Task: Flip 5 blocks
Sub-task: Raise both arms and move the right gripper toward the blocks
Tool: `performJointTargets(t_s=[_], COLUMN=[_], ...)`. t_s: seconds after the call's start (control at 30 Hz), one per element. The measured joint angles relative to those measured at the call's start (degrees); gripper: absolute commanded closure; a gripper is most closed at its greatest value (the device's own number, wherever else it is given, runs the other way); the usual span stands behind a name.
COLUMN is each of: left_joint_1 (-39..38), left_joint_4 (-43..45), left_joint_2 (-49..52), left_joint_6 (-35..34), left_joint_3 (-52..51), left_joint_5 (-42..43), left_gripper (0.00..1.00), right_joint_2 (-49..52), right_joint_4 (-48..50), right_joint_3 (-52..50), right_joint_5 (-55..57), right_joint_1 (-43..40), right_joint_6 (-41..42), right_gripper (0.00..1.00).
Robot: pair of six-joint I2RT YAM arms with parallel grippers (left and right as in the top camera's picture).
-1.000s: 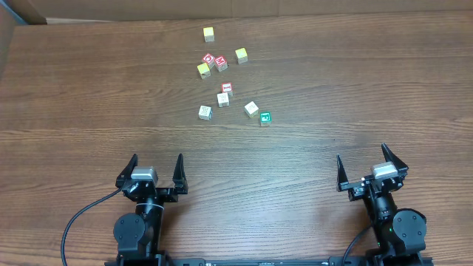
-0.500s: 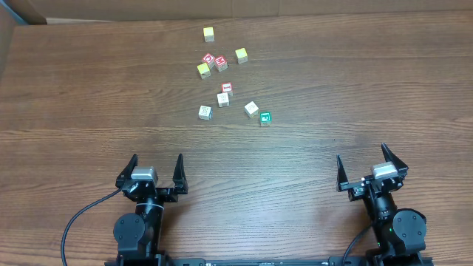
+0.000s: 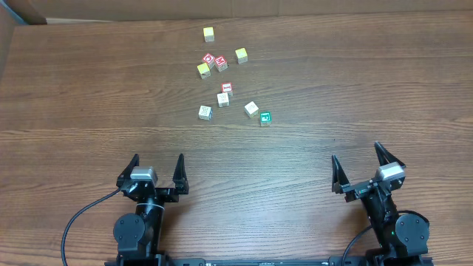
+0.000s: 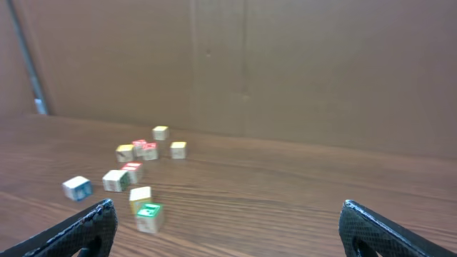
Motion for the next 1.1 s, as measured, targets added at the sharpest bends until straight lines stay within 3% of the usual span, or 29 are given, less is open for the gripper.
performJointTargets(t_s=[0.23, 0.43, 0.8, 1.1], left_joint_1=[0.0, 0.0, 0.0, 0.0], left_joint_4=[1.01, -2.01, -20.48, -33.09], left_joint_2=[0.0, 0.0, 1.16, 13.35], left_joint_6=[-3.76, -8.11, -10.25, -10.25], left_joint_3=[0.04, 4.55, 29.2, 51.98], left_joint_5=[5.44, 11.15, 16.46, 22.91], left_gripper=[0.0, 0.0, 0.0, 0.0], right_joint_2=[0.0, 0.0, 0.13, 4.98], right_joint_4=[-2.01, -10.91, -30.08, -44.52], right_joint_3=[2.49, 11.93, 34.62, 51.43], right_joint_5=[-2.78, -4.17, -8.07, -8.79], right_joint_1=[0.0, -0.02, -0.02, -0.02], right_joint_6=[3.54, 5.7, 6.62, 6.67], right_gripper=[0.0, 0.0, 0.0, 0.0])
